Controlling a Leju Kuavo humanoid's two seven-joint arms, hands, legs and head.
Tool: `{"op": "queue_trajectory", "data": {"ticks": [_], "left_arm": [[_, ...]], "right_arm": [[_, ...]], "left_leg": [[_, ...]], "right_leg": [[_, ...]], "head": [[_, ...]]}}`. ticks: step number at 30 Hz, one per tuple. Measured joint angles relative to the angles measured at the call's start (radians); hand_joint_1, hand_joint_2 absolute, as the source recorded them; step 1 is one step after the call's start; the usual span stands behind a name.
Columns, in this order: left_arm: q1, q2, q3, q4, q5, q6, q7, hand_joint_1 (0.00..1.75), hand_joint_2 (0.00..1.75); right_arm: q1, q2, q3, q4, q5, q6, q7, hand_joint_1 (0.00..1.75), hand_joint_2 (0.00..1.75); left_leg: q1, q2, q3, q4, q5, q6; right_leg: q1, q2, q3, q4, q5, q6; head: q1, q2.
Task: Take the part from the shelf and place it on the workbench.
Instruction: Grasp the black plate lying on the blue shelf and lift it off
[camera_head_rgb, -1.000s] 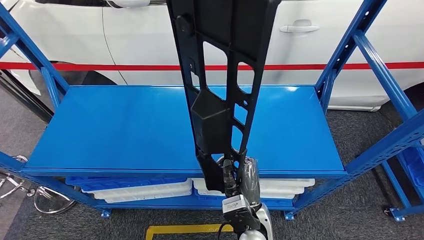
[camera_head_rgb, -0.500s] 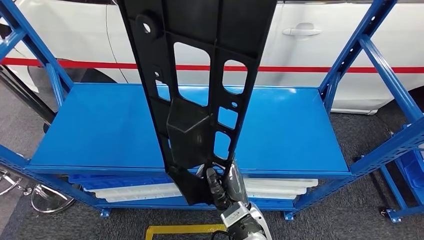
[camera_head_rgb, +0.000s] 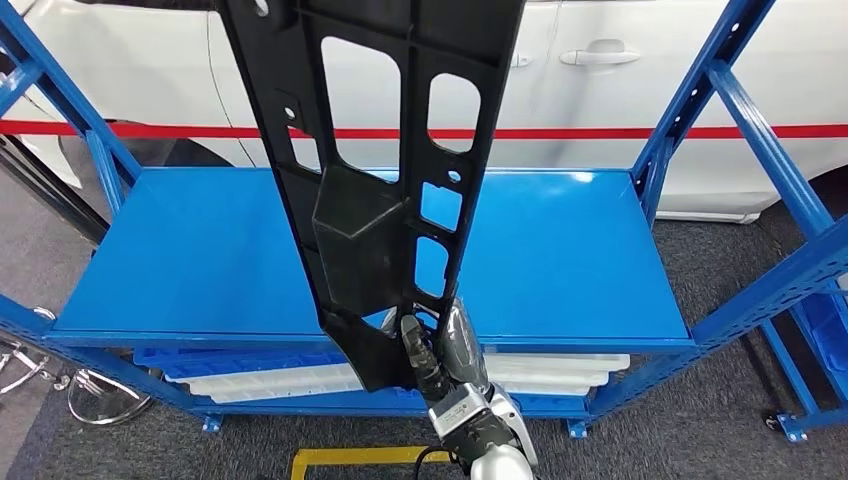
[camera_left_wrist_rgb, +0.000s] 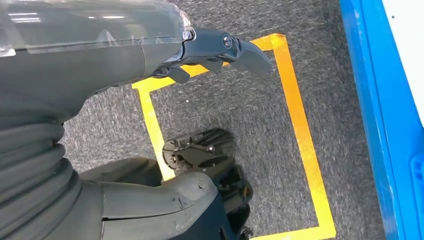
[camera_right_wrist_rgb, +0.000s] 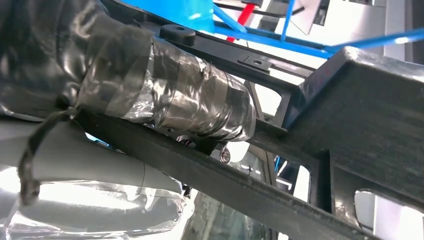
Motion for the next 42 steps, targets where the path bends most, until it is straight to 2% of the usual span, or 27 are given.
{"op": "queue_trajectory", "data": {"ticks": [3, 4, 5, 6, 8, 9, 10, 13, 15, 16, 18, 19, 20, 21, 23, 25, 27, 29, 30, 31, 34, 35, 36, 37, 39, 40, 42], "left_arm": [[0.0, 0.0, -0.004, 0.0, 0.0, 0.0, 0.0, 0.0, 1.75], [0.001, 0.0, -0.004, 0.0, 0.0, 0.0, 0.0, 0.0, 1.75], [0.002, 0.0, -0.005, 0.0, 0.0, 0.0, 0.0, 0.0, 1.75], [0.002, 0.0, -0.005, 0.0, 0.0, 0.0, 0.0, 0.0, 1.75], [0.001, 0.0, -0.006, 0.0, 0.0, 0.0, 0.0, 0.0, 1.75], [-0.001, 0.0, -0.006, 0.0, 0.0, 0.0, 0.0, 0.0, 1.75], [-0.001, 0.0, -0.007, 0.0, 0.0, 0.0, 0.0, 0.0, 1.75], [-0.001, 0.001, -0.007, 0.0, 0.002, -0.002, 0.001, 0.0, 1.75], [-0.002, 0.002, -0.006, 0.0, 0.015, -0.019, -0.002, 0.0, 1.75], [-0.003, 0.002, -0.005, 0.0, 0.026, -0.034, -0.004, 0.0, 1.75], [-0.004, 0.002, 0.0, 0.0, 0.045, -0.062, -0.007, 0.0, 1.75], [-0.004, 0.003, 0.003, 0.0, 0.05, -0.069, -0.007, 0.0, 1.75], [-0.003, 0.003, 0.006, 0.0, 0.054, -0.073, -0.007, 0.0, 1.75], [-0.003, 0.003, 0.009, 0.0, 0.056, -0.075, -0.006, 0.0, 1.75], [-0.003, 0.003, 0.014, 0.0, 0.057, -0.075, -0.005, 0.0, 1.75], [-0.003, 0.001, 0.017, 0.0, 0.058, -0.075, -0.004, 0.0, 1.75], [-0.004, 0.0, 0.018, 0.0, 0.06, -0.074, -0.004, 0.0, 1.75], [-0.005, -0.001, 0.019, 0.0, 0.062, -0.072, -0.005, 0.0, 1.75], [-0.005, -0.001, 0.02, 0.0, 0.063, -0.071, -0.006, 0.0, 1.75], [-0.006, -0.001, 0.021, 0.0, 0.063, -0.071, -0.006, 0.0, 1.75], [-0.005, -0.001, 0.023, 0.0, 0.063, -0.07, -0.006, 0.0, 1.75], [-0.004, -0.001, 0.023, 0.0, 0.064, -0.065, -0.006, 0.0, 1.75], [-0.003, -0.001, 0.023, 0.0, 0.064, -0.054, -0.005, 0.0, 1.75], [-0.003, -0.001, 0.023, 0.0, 0.064, -0.039, -0.002, 0.0, 1.75], [-0.003, -0.002, 0.026, 0.0, 0.069, -0.011, 0.01, 0.0, 1.75], [-0.003, -0.003, 0.029, 0.0, 0.073, -0.004, 0.018, 0.0, 1.75], [-0.001, -0.004, 0.038, 0.0, 0.082, -0.001, 0.034, 0.0, 1.75]], "right_arm": [[-0.002, 0.004, 0.0, 0.0, 0.0, 0.0, 0.0, 1.75, 0.0], [-0.002, 0.004, 0.0, 0.0, 0.0, 0.0, 0.001, 1.75, 0.0], [-0.002, 0.004, 0.0, 0.001, 0.0, 0.0, 0.001, 1.75, 0.0], [-0.002, 0.005, 0.0, 0.001, 0.0, 0.0, 0.001, 1.75, 0.0], [-0.003, 0.005, 0.001, 0.001, 0.0, 0.0, 0.002, 1.75, 0.0], [-0.003, 0.005, 0.001, 0.0, 0.0, 0.0, 0.002, 1.75, 0.0], [-0.003, 0.006, 0.001, 0.0, 0.0, 0.0, 0.002, 1.75, 0.0], [-0.004, 0.006, 0.002, 0.0, 0.0, 0.0, 0.002, 1.75, 0.0], [-0.007, 0.006, 0.002, 0.0, 0.0, -0.002, 0.005, 1.75, 0.0], [-0.009, 0.006, 0.003, 0.0, -0.002, -0.003, 0.006, 1.75, 0.0], [-0.012, 0.005, 0.003, 0.0, -0.005, -0.006, 0.01, 1.75, 0.0], [-0.012, 0.005, 0.003, 0.001, -0.006, -0.006, 0.012, 1.75, 0.0], [-0.011, 0.005, 0.003, 0.001, -0.008, -0.007, 0.013, 1.75, 0.0], [-0.011, 0.005, 0.003, 0.001, -0.009, -0.007, 0.013, 1.75, 0.0], [-0.01, 0.005, 0.003, 0.002, -0.01, -0.009, 0.014, 1.75, 0.0], [-0.01, 0.005, 0.003, 0.002, -0.012, -0.012, 0.012, 1.75, 0.0], [-0.007, 0.005, 0.003, 0.002, -0.016, -0.014, 0.009, 1.75, 0.0], [-0.003, 0.005, 0.004, 0.002, -0.02, -0.017, 0.008, 1.75, 0.0], [-0.003, 0.005, 0.004, 0.002, -0.021, -0.018, 0.008, 1.75, 0.0], [-0.003, 0.005, 0.005, 0.002, -0.021, -0.018, 0.007, 1.75, 0.0], [-0.001, 0.005, 0.006, 0.003, -0.021, -0.018, 0.006, 1.75, 0.0], [0.0, 0.005, 0.006, 0.003, -0.021, -0.02, 0.005, 1.75, 0.0], [0.003, 0.005, 0.006, 0.004, -0.021, -0.022, 0.002, 1.75, 0.0], [0.008, 0.005, 0.006, 0.004, -0.022, -0.026, -0.005, 1.75, 0.0], [0.019, 0.003, 0.006, 0.004, -0.022, -0.033, -0.025, 1.75, 0.0], [0.023, 0.002, 0.005, 0.004, -0.023, -0.035, -0.035, 1.75, 0.0], [0.03, -0.001, 0.005, 0.004, -0.023, -0.036, -0.046, 1.75, 0.0]], "left_leg": [[0.003, 0.001, -0.086, 0.188, -0.092, -0.012], [0.004, 0.001, -0.107, 0.232, -0.103, -0.014], [0.004, 0.001, -0.112, 0.24, -0.093, -0.015], [0.005, 0.001, -0.094, 0.202, -0.063, -0.015], [0.005, 0.002, -0.026, 0.058, 0.006, -0.01], [0.004, 0.001, 0.002, 0.0, 0.027, -0.005], [0.001, 0.0, 0.016, -0.033, 0.034, 0.0], [-0.001, -0.001, 0.017, -0.046, 0.037, 0.015], [0.004, 0.0, 0.018, -0.053, 0.044, 0.029], [0.006, 0.001, 0.018, -0.056, 0.047, 0.035], [0.005, 0.002, 0.015, -0.055, 0.048, 0.04], [0.004, 0.003, 0.013, -0.054, 0.048, 0.041], [0.003, 0.003, 0.013, -0.053, 0.048, 0.041], [0.003, 0.002, 0.013, -0.052, 0.047, 0.041], [0.002, 0.0, 0.015, -0.051, 0.046, 0.039], [-0.002, -0.001, 0.014, -0.048, 0.043, 0.032], [-0.003, -0.001, 0.011, -0.047, 0.043, 0.022], [-0.003, 0.0, 0.01, -0.045, 0.04, 0.01], [-0.003, 0.0, 0.005, -0.031, 0.028, 0.005], [-0.002, 0.001, -0.009, 0.003, 0.005, 0.0], [0.002, 0.001, -0.093, 0.188, -0.085, -0.011], [0.003, 0.001, -0.11, 0.225, -0.092, -0.013], [0.004, 0.001, -0.111, 0.224, -0.08, -0.014], [0.005, 0.002, -0.091, 0.182, -0.05, -0.014], [0.006, 0.002, -0.025, 0.046, 0.015, -0.01], [0.005, 0.001, 0.0, -0.007, 0.032, -0.006], [0.0, 0.0, 0.014, -0.04, 0.033, 0.002]], "right_leg": [[-0.001, -0.004, 0.0, -0.002, 0.002, -0.006], [0.0, -0.004, -0.001, -0.001, 0.001, -0.006], [0.0, -0.004, -0.001, 0.001, 0.001, -0.006], [0.0, -0.003, 0.0, 0.002, 0.0, -0.005], [0.001, -0.001, 0.002, 0.006, -0.004, 0.0], [0.002, -0.001, 0.002, 0.009, -0.006, 0.004], [0.004, -0.001, 0.0, 0.011, -0.007, 0.009], [0.005, 0.0, -0.003, 0.01, -0.005, 0.025], [0.004, 0.0, -0.015, 0.038, -0.028, 0.033], [0.003, 0.0, -0.033, 0.08, -0.055, 0.037], [0.002, 0.0, -0.094, 0.212, -0.123, 0.042], [0.001, -0.001, -0.121, 0.268, -0.142, 0.043], [0.0, -0.001, -0.134, 0.295, -0.143, 0.043], [0.0, -0.001, -0.128, 0.282, -0.124, 0.042], [0.0, -0.001, -0.068, 0.157, -0.051, 0.034], [0.005, -0.001, -0.014, 0.04, -0.009, 0.024], [0.011, 0.0, -0.005, 0.012, -0.007, 0.019], [0.007, 0.002, -0.005, 0.006, -0.003, 0.011], [0.003, 0.001, -0.003, 0.001, 0.0, 0.006], [0.0, -0.001, -0.001, -0.003, 0.003, 0.001], [0.0, -0.004, -0.001, -0.004, 0.003, -0.005], [0.0, -0.004, -0.001, -0.003, 0.003, -0.005], [0.0, -0.003, -0.001, -0.001, 0.002, -0.005], [0.0, -0.002, 0.0, 0.0, 0.0, -0.004], [0.001, -0.001, 0.002, 0.005, -0.005, 0.002], [0.003, 0.0, 0.001, 0.008, -0.007, 0.007], [0.005, 0.001, -0.003, 0.012, -0.008, 0.017]], "head": [[0.0, 0.0], [0.0, 0.0], [0.0, 0.0], [0.0, 0.0], [0.0, 0.0], [0.0, 0.0], [0.0, 0.0], [0.0, 0.0], [0.0, 0.0], [0.0, 0.0], [0.0, 0.0], [0.001, 0.0], [0.0, 0.0], [0.0, 0.0], [0.0, 0.0], [0.0, 0.0], [0.0, 0.0], [0.0, 0.0], [0.0, 0.0], [0.0, 0.0], [0.0, 0.0], [0.0, 0.0], [0.0, 0.0], [0.0, 0.0], [0.0, 0.0], [0.0, 0.0], [0.0, 0.0]]}}
